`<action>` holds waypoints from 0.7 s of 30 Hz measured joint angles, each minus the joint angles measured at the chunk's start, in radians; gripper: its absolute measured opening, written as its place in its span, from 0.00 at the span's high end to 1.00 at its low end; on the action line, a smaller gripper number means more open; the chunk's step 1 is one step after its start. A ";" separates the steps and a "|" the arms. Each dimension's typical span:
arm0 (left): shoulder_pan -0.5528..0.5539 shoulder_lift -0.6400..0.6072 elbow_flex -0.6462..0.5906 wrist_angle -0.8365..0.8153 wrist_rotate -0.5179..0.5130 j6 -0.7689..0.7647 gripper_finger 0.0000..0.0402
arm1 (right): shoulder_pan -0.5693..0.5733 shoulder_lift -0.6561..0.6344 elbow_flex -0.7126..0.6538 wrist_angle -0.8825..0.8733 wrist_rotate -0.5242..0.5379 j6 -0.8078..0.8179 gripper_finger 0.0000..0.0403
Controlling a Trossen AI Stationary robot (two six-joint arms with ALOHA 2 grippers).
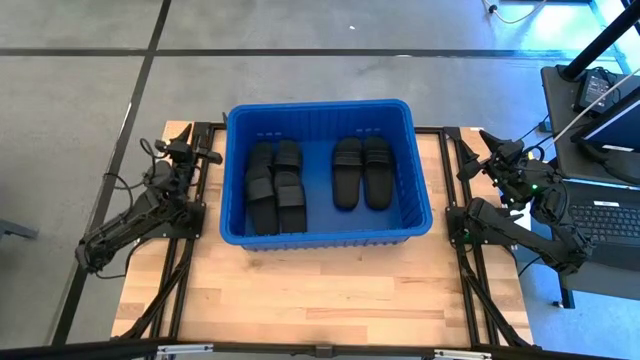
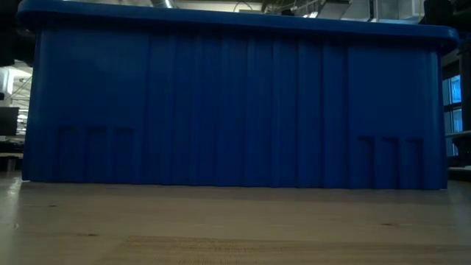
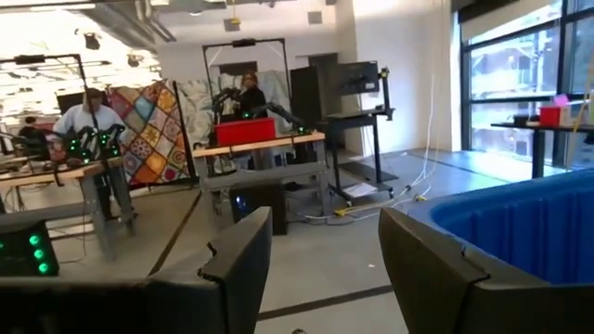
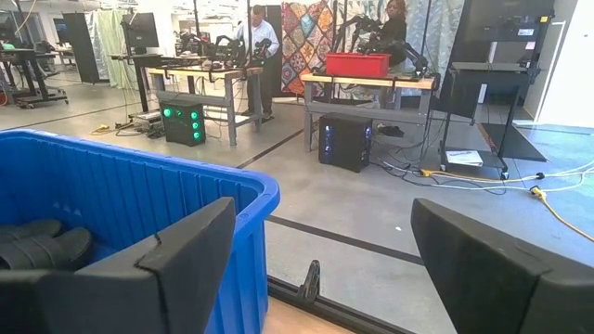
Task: Pick and place slides into bin
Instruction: Return to Home Position
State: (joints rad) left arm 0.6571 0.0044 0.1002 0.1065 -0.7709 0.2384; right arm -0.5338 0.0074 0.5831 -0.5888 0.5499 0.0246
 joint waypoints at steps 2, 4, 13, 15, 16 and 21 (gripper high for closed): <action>0.000 0.000 -0.022 0.015 -0.005 0.004 0.52 | 0.000 0.000 0.000 0.000 0.000 0.000 0.19; 0.000 0.000 -0.043 0.014 -0.006 -0.001 0.52 | 0.000 0.000 0.000 0.000 0.000 0.000 0.19; 0.011 0.000 -0.092 0.035 -0.025 -0.026 0.52 | 0.000 0.000 0.000 0.000 0.000 0.000 0.19; 0.018 0.000 -0.092 0.036 -0.024 -0.026 0.52 | 0.000 0.000 0.000 0.000 0.000 0.000 0.19; 0.024 0.000 -0.092 0.036 -0.024 -0.024 0.52 | 0.000 0.000 0.000 0.000 0.000 0.000 0.19; 0.037 0.000 -0.092 0.036 -0.027 0.055 0.52 | 0.000 0.000 0.000 0.000 0.000 0.000 0.19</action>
State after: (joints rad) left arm 0.6937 0.0040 0.0078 0.1425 -0.7976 0.2931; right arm -0.5339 0.0074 0.5831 -0.5888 0.5497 0.0246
